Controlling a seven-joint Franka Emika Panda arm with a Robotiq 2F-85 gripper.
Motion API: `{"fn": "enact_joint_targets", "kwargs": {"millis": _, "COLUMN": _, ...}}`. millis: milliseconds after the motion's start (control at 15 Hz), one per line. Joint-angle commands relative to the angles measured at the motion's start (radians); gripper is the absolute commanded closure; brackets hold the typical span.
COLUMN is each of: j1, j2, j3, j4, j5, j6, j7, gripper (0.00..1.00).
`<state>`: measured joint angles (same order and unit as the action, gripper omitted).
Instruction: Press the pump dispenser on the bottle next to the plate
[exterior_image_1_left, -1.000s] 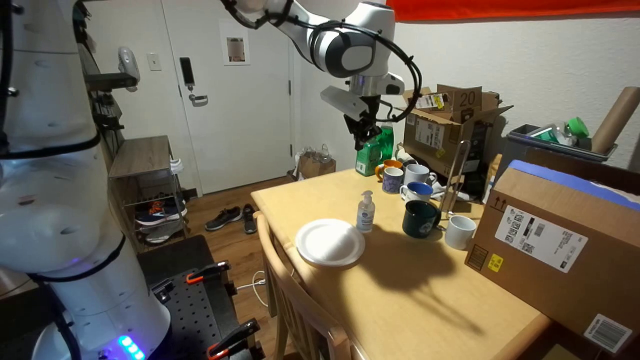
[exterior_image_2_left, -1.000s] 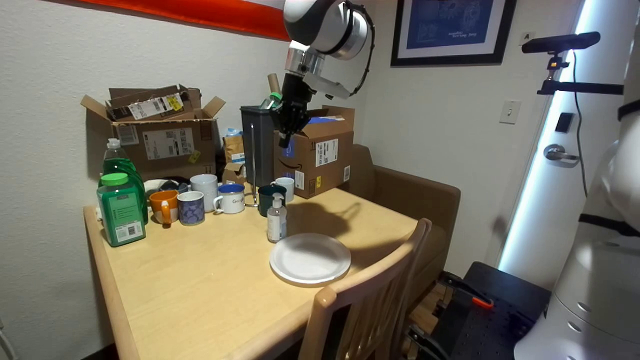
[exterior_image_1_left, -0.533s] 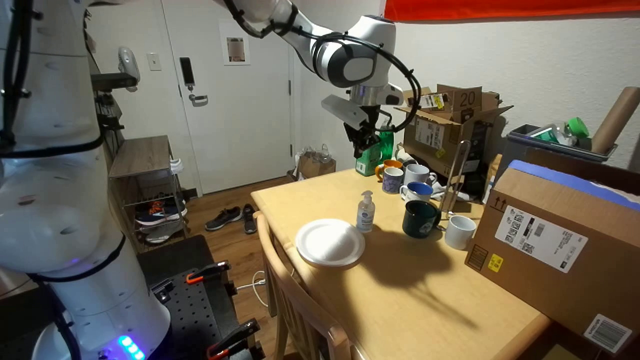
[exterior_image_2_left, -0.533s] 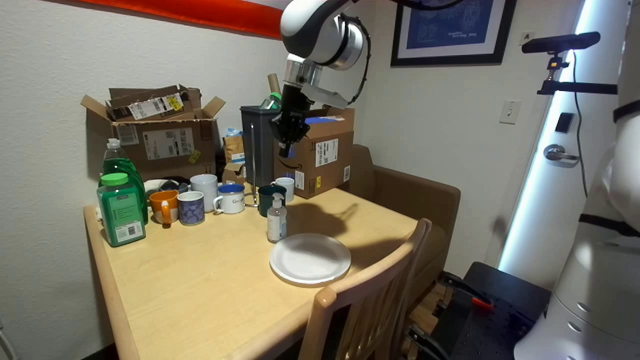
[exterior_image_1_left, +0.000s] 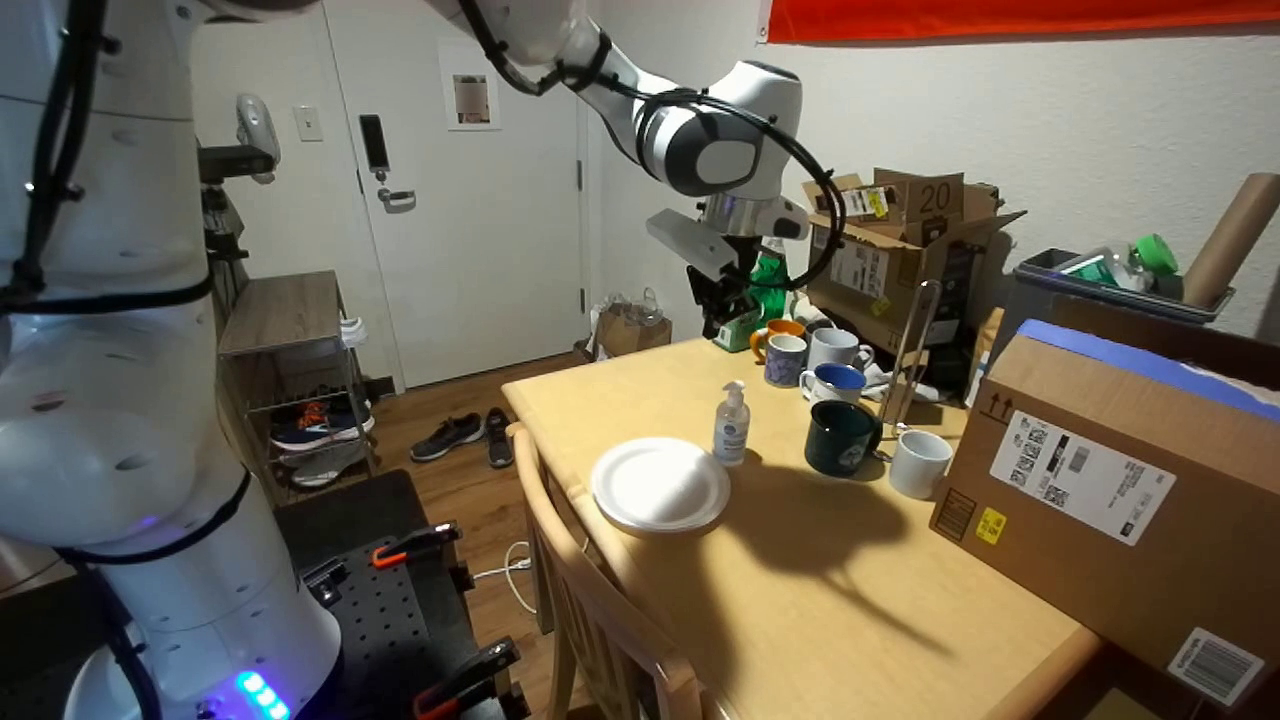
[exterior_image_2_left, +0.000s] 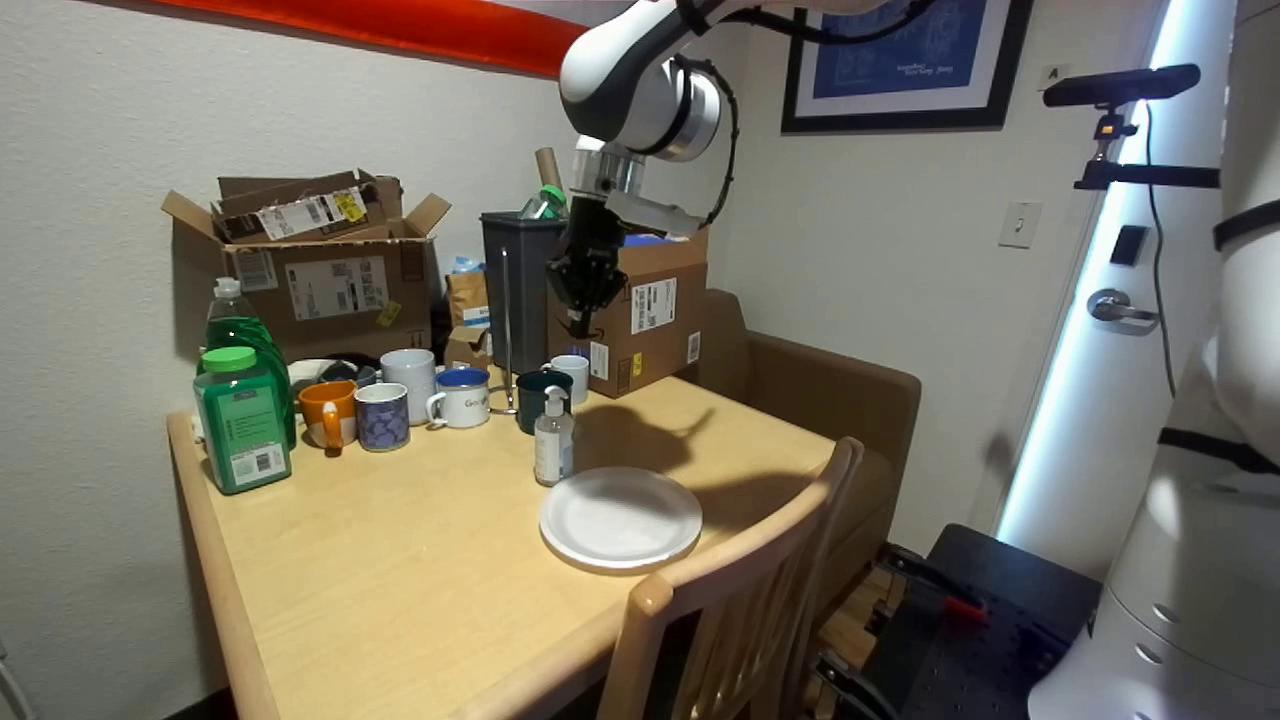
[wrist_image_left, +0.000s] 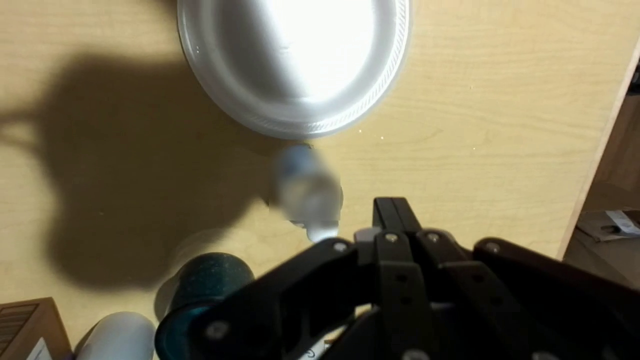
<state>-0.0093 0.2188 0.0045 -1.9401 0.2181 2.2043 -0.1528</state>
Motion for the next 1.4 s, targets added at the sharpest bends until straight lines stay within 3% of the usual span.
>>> {"fn": "enact_joint_targets", "kwargs": {"millis": 0, "j1": -0.006, "j2": 0.020, "j3": 0.007, "j4": 0.072, "j5": -0.012, "j6": -0.088, "j7": 0.025, "gripper": 1.00}}
{"fn": "enact_joint_targets", "kwargs": {"millis": 733, "j1": -0.009, "j2": 0.145, "j3": 0.015, "j4": 0.284, "j5": -0.010, "j6": -0.271, "j7": 0.016, "gripper": 1.00}}
{"fn": "enact_joint_targets", "kwargs": {"millis": 1333, "j1": -0.020, "j2": 0.178, "j3": 0.020, "j4": 0.264, "j5": 0.005, "j6": -0.238, "j7": -0.007, "gripper": 1.00}}
